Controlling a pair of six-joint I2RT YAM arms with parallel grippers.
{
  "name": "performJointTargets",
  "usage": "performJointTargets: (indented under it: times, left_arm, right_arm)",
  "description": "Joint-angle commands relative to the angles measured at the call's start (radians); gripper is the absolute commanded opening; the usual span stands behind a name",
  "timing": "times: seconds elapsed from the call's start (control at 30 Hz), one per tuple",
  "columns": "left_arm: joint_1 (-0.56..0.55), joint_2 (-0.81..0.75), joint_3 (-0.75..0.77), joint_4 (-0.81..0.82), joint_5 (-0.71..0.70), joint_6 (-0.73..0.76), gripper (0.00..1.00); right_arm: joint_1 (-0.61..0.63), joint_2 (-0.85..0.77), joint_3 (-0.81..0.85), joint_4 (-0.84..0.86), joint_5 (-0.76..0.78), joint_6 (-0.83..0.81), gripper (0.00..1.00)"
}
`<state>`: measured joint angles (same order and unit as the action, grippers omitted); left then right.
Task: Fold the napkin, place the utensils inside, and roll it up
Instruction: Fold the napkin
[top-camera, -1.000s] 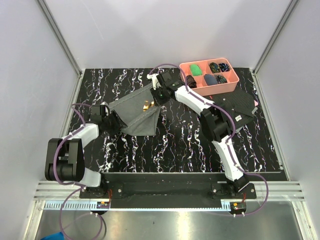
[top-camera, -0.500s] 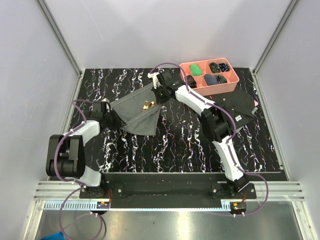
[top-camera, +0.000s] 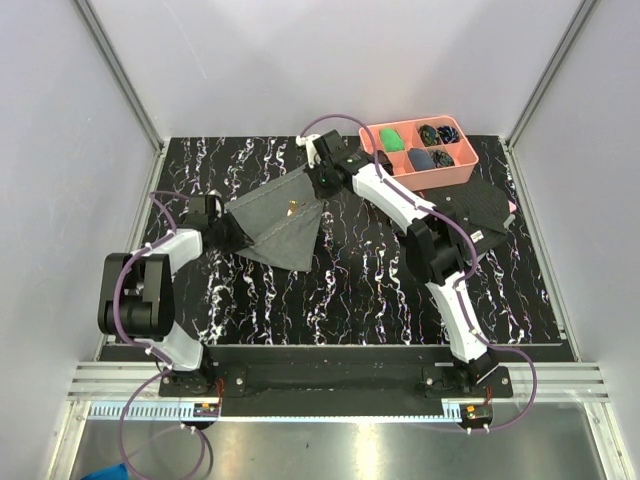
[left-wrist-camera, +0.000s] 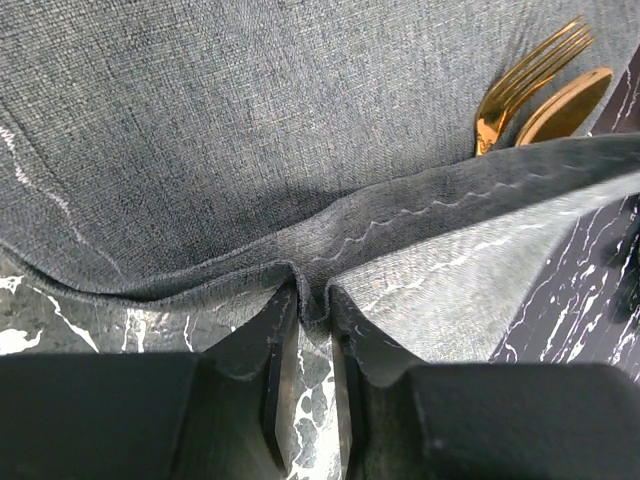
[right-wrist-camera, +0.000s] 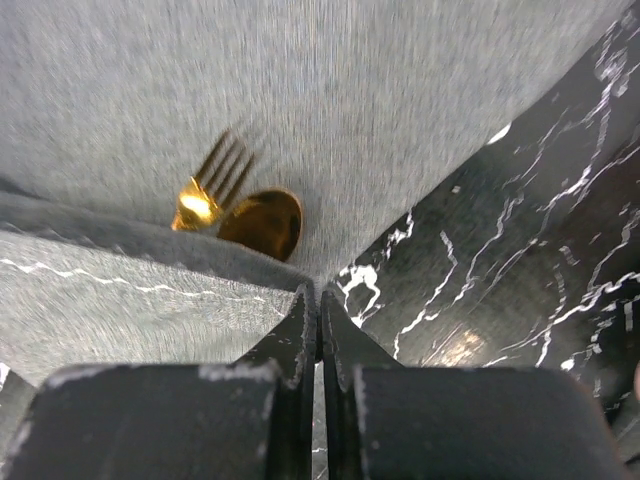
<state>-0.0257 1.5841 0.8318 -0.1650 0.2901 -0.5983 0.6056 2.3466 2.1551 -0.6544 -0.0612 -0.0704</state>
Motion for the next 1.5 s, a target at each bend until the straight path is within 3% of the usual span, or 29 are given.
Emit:
performJointTargets:
  times: [0.0, 0.4, 0.5, 0.67, 0.73, 0.77, 0.87, 0.9, 1.0, 1.1, 1.23, 1.47]
  left_arm:
    - [-0.002, 0.02, 0.044, -0.001, -0.019, 0.028, 0.22]
    - [-0.002, 0.063, 0.082, -0.022, -0.042, 0.032, 0.28]
    - [-0.002, 0.06, 0.087, -0.027, -0.045, 0.029, 0.35]
    - [-0.002, 0.021, 0.107, -0.036, -0.028, 0.037, 0.68]
    - [-0.005, -0.01, 0.118, -0.045, -0.022, 0.037, 0.77]
    - [-0.006, -0.021, 0.121, -0.05, -0.02, 0.038, 0.82]
    - [-0.019, -0.07, 0.135, -0.071, -0.026, 0.038, 0.88]
    - [-0.02, -0.081, 0.132, -0.073, -0.028, 0.038, 0.9]
    - [-0.02, -0.119, 0.109, -0.073, -0.041, 0.032, 0.95]
    - [-0.008, -0.137, 0.061, -0.061, -0.066, 0.017, 0.99]
    - [0.009, -0.188, -0.026, -0.012, -0.097, -0.035, 0.99]
    - [0.024, -0.222, -0.106, 0.024, -0.08, -0.057, 0.99]
  right_arm:
    - [-0.01, 0.028, 0.092, -0.013, 0.041, -0.014, 0.01]
    - [-0.021, 0.198, 0.311, -0.091, 0.029, -0.011, 0.05]
    - [-0.023, 0.201, 0.308, -0.097, 0.046, -0.009, 0.07]
    - [-0.024, 0.207, 0.331, -0.099, 0.034, -0.012, 0.34]
    - [-0.026, 0.217, 0.367, -0.109, 0.029, -0.025, 0.41]
    - [-0.026, 0.218, 0.38, -0.114, 0.029, -0.028, 0.53]
    - [-0.027, 0.204, 0.407, -0.12, 0.035, -0.028, 0.76]
    - [-0.027, 0.183, 0.399, -0.123, 0.037, -0.025, 0.83]
    - [-0.027, 0.113, 0.33, -0.123, 0.026, -0.009, 0.88]
    - [-0.027, 0.034, 0.219, -0.114, -0.073, 0.004, 0.9]
    - [-0.021, -0.044, 0.04, -0.032, -0.32, 0.053, 0.91]
    - [-0.001, -0.096, -0.228, 0.136, -0.434, 0.103, 0.93]
